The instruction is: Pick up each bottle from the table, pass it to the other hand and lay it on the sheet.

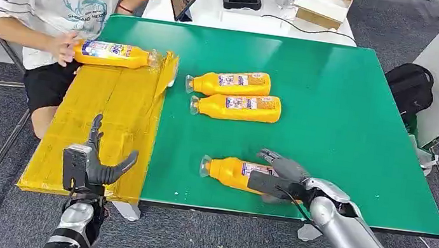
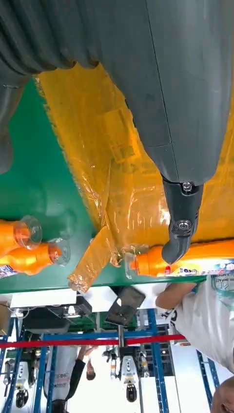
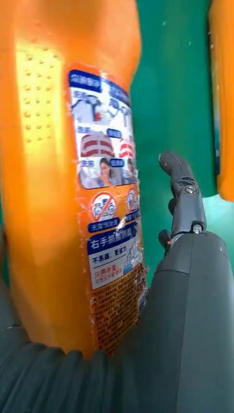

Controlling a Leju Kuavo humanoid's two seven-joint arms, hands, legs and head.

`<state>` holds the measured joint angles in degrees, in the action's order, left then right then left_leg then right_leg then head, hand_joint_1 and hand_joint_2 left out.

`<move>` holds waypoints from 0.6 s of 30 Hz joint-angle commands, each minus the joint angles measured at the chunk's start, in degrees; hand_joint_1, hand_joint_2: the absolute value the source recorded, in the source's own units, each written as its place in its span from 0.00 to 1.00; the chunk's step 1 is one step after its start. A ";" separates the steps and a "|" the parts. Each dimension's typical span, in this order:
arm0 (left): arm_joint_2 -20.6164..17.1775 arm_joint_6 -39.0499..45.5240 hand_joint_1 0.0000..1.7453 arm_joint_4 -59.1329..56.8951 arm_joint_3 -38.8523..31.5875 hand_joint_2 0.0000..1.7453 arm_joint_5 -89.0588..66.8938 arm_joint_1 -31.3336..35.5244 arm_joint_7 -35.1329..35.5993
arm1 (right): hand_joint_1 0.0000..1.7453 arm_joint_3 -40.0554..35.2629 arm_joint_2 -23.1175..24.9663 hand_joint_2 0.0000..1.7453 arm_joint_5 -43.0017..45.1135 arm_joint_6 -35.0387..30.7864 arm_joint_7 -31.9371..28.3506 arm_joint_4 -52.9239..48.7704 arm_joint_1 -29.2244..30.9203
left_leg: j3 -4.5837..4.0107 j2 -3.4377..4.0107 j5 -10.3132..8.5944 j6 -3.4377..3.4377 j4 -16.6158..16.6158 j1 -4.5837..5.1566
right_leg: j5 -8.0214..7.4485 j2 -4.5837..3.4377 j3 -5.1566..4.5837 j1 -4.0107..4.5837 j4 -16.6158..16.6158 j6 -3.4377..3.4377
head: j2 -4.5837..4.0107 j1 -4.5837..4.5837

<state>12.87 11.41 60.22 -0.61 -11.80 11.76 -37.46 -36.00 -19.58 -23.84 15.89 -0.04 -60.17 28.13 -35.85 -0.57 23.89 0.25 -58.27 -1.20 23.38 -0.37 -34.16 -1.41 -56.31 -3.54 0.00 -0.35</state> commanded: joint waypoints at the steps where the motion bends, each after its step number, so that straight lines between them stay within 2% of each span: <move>1: -0.52 0.15 0.00 -5.03 0.93 1.00 0.47 2.73 0.36 | 0.66 -5.00 -1.57 1.00 0.47 0.57 0.06 5.06 2.41 | 0.19 -0.02 0.05 -0.07 0.05 -0.01 | 0.05 0.09 0.22 0.05 0.07 0.15 | 0.00 0.00; 11: -0.52 0.15 0.00 -5.03 0.93 1.00 0.47 2.73 0.36 | 0.66 -5.00 -1.57 1.00 0.47 0.57 0.06 5.06 2.41 | 0.16 0.02 0.04 -0.05 0.04 -0.01 | 0.04 0.04 0.17 0.04 0.05 0.13 | 0.00 -0.02; 12: -0.52 0.15 0.00 -5.03 0.93 1.00 0.47 2.73 0.36 | 0.80 -5.00 -1.57 1.00 0.47 0.57 0.06 5.06 2.41 | 0.22 0.02 0.05 -0.07 0.06 -0.01 | 0.05 0.06 0.23 0.05 0.07 0.17 | 0.00 0.00; 14: -0.51 0.06 0.00 -5.07 1.03 1.00 0.64 2.74 0.46 | 0.94 -5.77 -1.48 1.00 0.87 0.67 0.22 5.21 2.39 | 0.18 -0.01 0.04 -0.06 0.06 -0.01 | 0.04 0.08 0.20 0.05 0.07 0.14 | 0.00 -0.02; 18: -0.32 0.05 0.00 -5.87 1.45 1.00 0.87 3.21 0.62 | 1.00 -6.44 -0.11 1.00 1.16 -0.20 0.18 7.03 2.07 | 0.20 0.00 0.05 -0.06 0.06 -0.01 | 0.05 0.07 0.22 0.05 0.08 0.14 | 0.00 -0.02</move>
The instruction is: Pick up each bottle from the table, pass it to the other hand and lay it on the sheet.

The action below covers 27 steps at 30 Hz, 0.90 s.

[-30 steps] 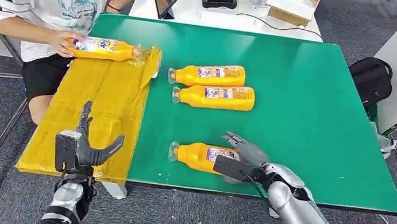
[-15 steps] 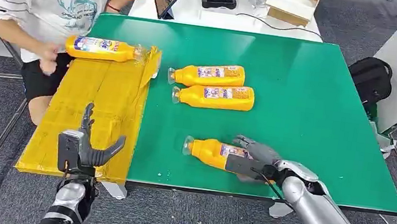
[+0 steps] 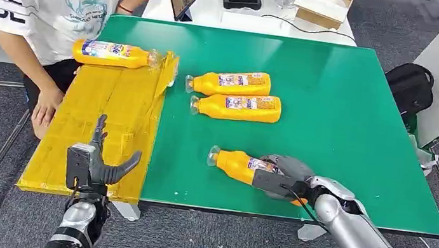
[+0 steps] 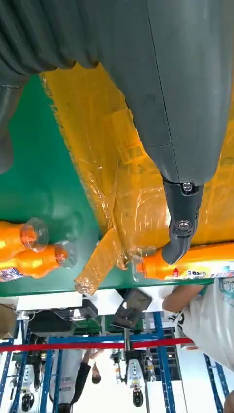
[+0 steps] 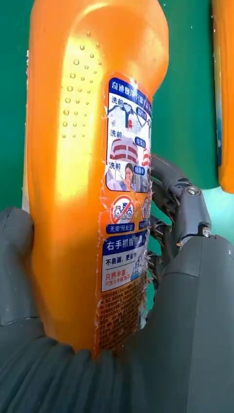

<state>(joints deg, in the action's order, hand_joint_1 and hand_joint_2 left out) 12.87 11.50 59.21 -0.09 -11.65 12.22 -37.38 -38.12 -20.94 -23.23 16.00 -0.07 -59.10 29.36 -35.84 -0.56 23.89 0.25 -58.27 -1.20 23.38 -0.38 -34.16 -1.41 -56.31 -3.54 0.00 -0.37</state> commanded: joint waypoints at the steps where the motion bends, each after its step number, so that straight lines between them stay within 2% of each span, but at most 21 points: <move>1: -0.30 0.06 0.00 -5.00 1.02 1.00 0.80 2.79 0.52 | 1.00 -4.28 1.60 1.00 0.74 -0.83 -0.06 6.22 0.69 | 0.27 0.00 0.07 -0.08 0.08 -0.02 | 0.06 0.09 0.30 0.07 0.11 0.19 | 0.00 0.00; 3: -0.34 0.14 0.00 -4.93 1.16 1.00 0.90 2.70 0.52 | 1.00 -3.80 2.22 1.00 1.13 -1.69 -0.48 6.17 0.07 | 0.18 0.01 0.03 -0.04 0.06 -0.03 | 0.02 0.05 0.20 0.06 0.09 0.12 | 0.00 0.00; 6: -0.39 0.22 0.00 -3.78 0.99 1.00 1.16 1.94 0.70 | 1.00 0.10 4.78 1.00 1.94 -6.45 -2.19 4.01 -2.47 | 0.31 0.06 0.05 -0.06 0.11 -0.04 | 0.03 0.04 0.32 0.09 0.14 0.20 | 0.00 -0.02; 9: 0.15 -0.22 0.00 -0.42 0.52 1.00 1.14 -0.21 0.90 | 1.00 11.24 12.35 1.00 0.18 -18.76 -7.21 -4.91 -9.67 | 0.37 0.17 0.07 -0.02 0.12 -0.08 | 0.01 -0.06 0.30 0.12 0.15 0.20 | 0.00 0.00; 11: 0.84 -1.27 0.00 2.94 0.93 1.00 1.13 -1.86 1.74 | 1.00 18.64 18.83 1.00 -3.63 -29.20 -10.97 -15.03 -14.47 | 0.29 0.19 0.06 0.00 0.08 -0.08 | 0.00 -0.08 0.22 0.12 0.09 0.15 | 0.00 -0.02; 14: 1.59 -5.18 0.00 6.76 3.40 1.00 3.58 -3.55 3.95 | 1.00 24.73 23.65 1.00 -1.49 -36.36 -16.15 -26.51 -18.26 | 0.12 0.31 0.10 0.01 0.01 -0.06 | 0.03 -0.21 0.00 0.09 -0.10 0.18 | 0.00 0.00; 15: 1.79 -6.72 0.00 8.02 4.80 1.00 4.93 -4.07 4.63 | 1.00 26.17 24.37 1.00 -0.75 -37.70 -17.90 -29.02 -19.20 | 0.22 0.40 0.21 0.01 -0.03 -0.06 | 0.14 -0.26 0.02 0.11 -0.18 0.28 | 0.00 0.02; 20: 1.61 -11.37 0.00 12.99 11.05 1.00 9.86 -5.82 6.62 | 1.00 29.97 26.58 1.00 2.23 -42.67 -24.84 -31.54 -20.55 | 0.07 -0.15 0.17 -0.06 -0.06 -0.07 | 0.26 0.23 0.06 0.12 -0.16 0.21 | 0.00 0.04; 27: 1.18 -12.15 0.00 14.27 12.72 1.00 11.00 -6.23 7.19 | 1.00 30.62 26.91 1.00 2.72 -43.99 -26.48 -31.87 -20.63 | -0.04 -0.21 0.09 -0.05 -0.05 -0.05 | 0.20 0.25 -0.03 0.08 -0.16 0.14 | 0.00 0.02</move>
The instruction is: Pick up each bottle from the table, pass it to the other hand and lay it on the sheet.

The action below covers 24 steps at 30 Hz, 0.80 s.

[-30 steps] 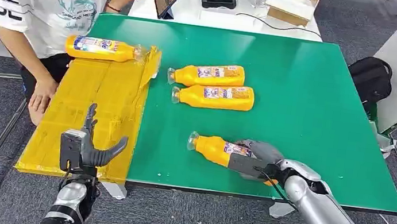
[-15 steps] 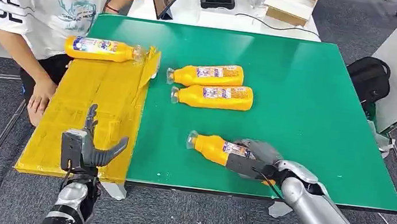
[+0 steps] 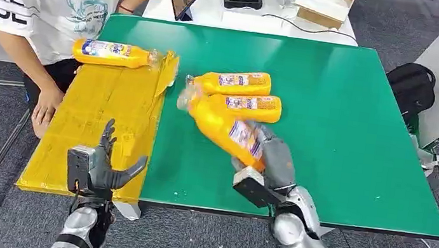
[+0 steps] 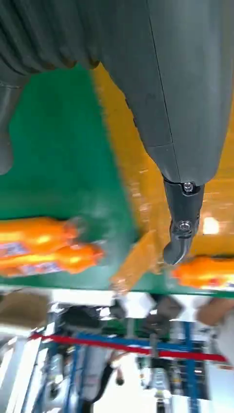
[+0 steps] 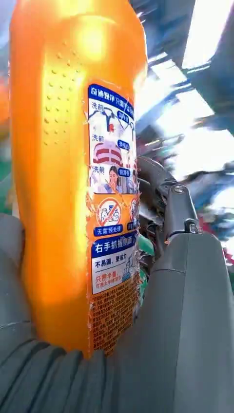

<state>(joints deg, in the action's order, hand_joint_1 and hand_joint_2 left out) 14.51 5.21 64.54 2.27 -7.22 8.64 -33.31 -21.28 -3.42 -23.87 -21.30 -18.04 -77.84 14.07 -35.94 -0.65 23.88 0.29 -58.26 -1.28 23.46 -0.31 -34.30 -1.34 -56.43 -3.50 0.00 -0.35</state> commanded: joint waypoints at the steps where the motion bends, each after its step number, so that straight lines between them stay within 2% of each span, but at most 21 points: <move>1: -0.86 -6.55 0.00 10.15 11.60 1.00 7.66 -3.14 3.52 | 1.00 14.29 9.63 1.00 3.75 -7.59 -9.38 -13.57 -5.55 | 0.13 -0.12 0.15 -0.12 -0.09 0.02 | 0.18 0.21 0.20 0.04 -0.03 0.14 | 0.00 -0.02; 3: -1.59 -8.46 0.00 11.77 13.56 1.00 10.13 -4.03 4.78 | 1.00 15.22 10.08 1.00 4.48 -9.46 -11.28 -14.25 -6.10 | 0.11 0.07 0.16 -0.15 -0.07 0.06 | 0.12 0.03 0.17 -0.03 -0.03 0.14 | 0.00 -0.02; 7: -1.59 -8.46 0.00 11.77 13.56 1.00 10.13 -4.03 4.78 | 1.00 15.22 10.08 1.00 4.48 -9.46 -11.28 -14.25 -6.10 | 0.07 0.11 0.10 -0.12 0.04 0.15 | 0.00 -0.02 0.08 -0.14 0.13 0.07 | 0.00 -0.02; 10: -2.20 -13.08 0.00 12.57 14.78 1.00 14.12 -4.39 5.90 | 1.00 15.10 9.93 1.00 4.97 -9.01 -12.62 -12.89 -6.32 | 0.10 0.14 0.11 -0.12 0.05 0.13 | 0.00 -0.05 0.12 -0.13 0.14 0.07 | 0.00 -0.02; 13: -2.90 -17.97 0.00 13.46 16.76 1.00 18.33 -4.40 7.09 | 1.00 11.50 8.41 1.00 5.19 2.13 -12.60 -7.68 -7.00 | 0.27 0.16 0.16 -0.15 0.09 0.10 | 0.04 -0.04 0.30 -0.08 0.22 0.13 | 0.00 -0.02; 15: -2.94 -19.33 0.00 13.82 17.85 1.00 19.13 -3.98 7.36 | 1.00 8.74 9.97 1.00 4.20 4.97 -13.97 -3.24 -7.51 | 0.24 0.17 0.14 -0.13 0.09 0.08 | 0.00 -0.08 0.27 -0.07 0.24 0.10 | 0.00 -0.05; 18: -2.57 -20.92 0.00 13.22 19.30 1.00 20.76 -3.08 8.44 | 1.00 4.45 12.78 1.00 3.10 6.69 -15.32 3.92 -7.45 | 0.38 0.26 0.18 -0.14 0.13 0.06 | 0.01 -0.14 0.39 -0.04 0.27 0.19 | 0.00 0.00; 24: -2.16 -21.83 0.00 11.69 21.21 1.00 22.40 -2.08 9.65 | 1.00 -1.89 16.21 1.00 0.80 5.28 -16.96 15.70 -5.25 | 0.58 0.45 0.23 -0.13 0.21 0.02 | 0.00 -0.31 0.51 0.04 0.32 0.28 | 0.00 -0.02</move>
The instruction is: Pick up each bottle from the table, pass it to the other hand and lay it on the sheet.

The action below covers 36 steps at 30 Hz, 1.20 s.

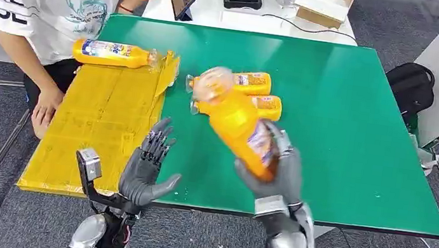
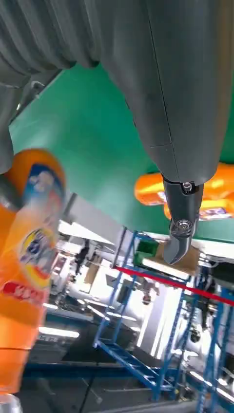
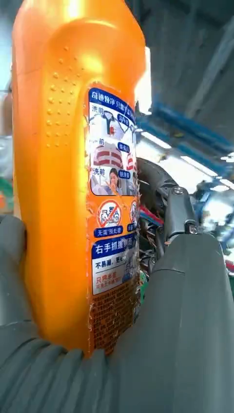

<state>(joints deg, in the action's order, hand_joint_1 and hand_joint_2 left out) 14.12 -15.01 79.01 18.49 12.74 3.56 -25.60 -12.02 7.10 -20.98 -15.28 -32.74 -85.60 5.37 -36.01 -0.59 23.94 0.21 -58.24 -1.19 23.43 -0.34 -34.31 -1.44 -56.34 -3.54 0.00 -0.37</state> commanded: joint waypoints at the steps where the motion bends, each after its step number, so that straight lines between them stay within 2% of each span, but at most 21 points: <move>1: -1.80 -1.81 0.00 -2.94 5.31 1.00 2.67 3.08 2.04 | 1.00 -11.98 5.98 1.00 -2.39 -1.22 -2.43 25.08 3.97 | 0.43 0.29 0.11 -0.04 0.13 -0.09 | 0.00 -0.21 0.36 0.14 0.18 0.20 | 0.00 0.00; 9: -1.71 -2.47 0.00 -4.63 6.28 1.00 3.70 3.54 2.94 | 1.00 -15.59 7.50 1.00 -2.42 -0.10 -2.33 31.33 5.52 | 0.37 0.24 0.10 -0.06 0.10 -0.05 | 0.05 -0.14 0.29 0.11 0.11 0.20 | 0.00 0.00; 20: -1.50 -2.44 0.00 -4.81 6.56 1.00 3.65 3.87 3.20 | 1.00 -16.68 8.03 1.00 -2.02 1.49 -1.72 33.49 6.12 | 0.17 0.04 0.04 -0.02 0.04 -0.06 | 0.05 0.03 0.15 0.10 0.06 0.14 | 0.00 -0.02; 24: -1.36 -2.27 0.00 -5.83 6.99 1.00 3.40 4.48 3.66 | 1.00 -18.08 8.86 1.00 -2.50 1.23 -1.78 35.99 6.60 | 0.43 0.09 0.13 -0.06 0.08 -0.07 | 0.13 0.03 0.40 0.14 0.10 0.26 | 0.00 -0.02; 26: -1.33 -0.66 0.00 -6.19 6.89 1.00 2.23 4.64 3.55 | 1.00 -18.51 8.93 1.00 -2.07 1.09 -1.95 36.29 6.81 | 0.15 0.03 0.02 -0.01 0.04 -0.06 | 0.04 0.03 0.12 0.10 0.06 0.12 | 0.00 -0.02; 30: -1.31 3.14 0.00 -6.87 4.75 1.00 0.10 5.43 2.60 | 1.00 -18.57 9.06 1.00 -1.16 1.69 -1.47 35.94 6.38 | 0.18 0.02 0.03 -0.03 0.05 -0.05 | 0.07 0.07 0.14 0.10 0.05 0.15 | 0.00 0.00; 36: -1.09 3.59 0.00 -8.04 3.62 1.00 -0.15 5.86 2.76 | 1.00 -18.95 9.53 1.00 -0.74 1.99 -1.20 37.62 6.58 | 0.25 -0.01 0.05 -0.03 0.07 -0.06 | 0.09 0.10 0.23 0.12 0.08 0.18 | 0.00 -0.02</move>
<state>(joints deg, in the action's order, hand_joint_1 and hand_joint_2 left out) 13.29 -11.50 75.87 20.61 13.47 5.08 -23.34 -25.90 16.13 -21.55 -15.41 -34.54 -55.37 10.76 -36.01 -0.55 23.93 0.23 -58.24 -1.23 23.44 -0.36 -34.36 -1.39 -56.33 -3.52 0.00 -0.39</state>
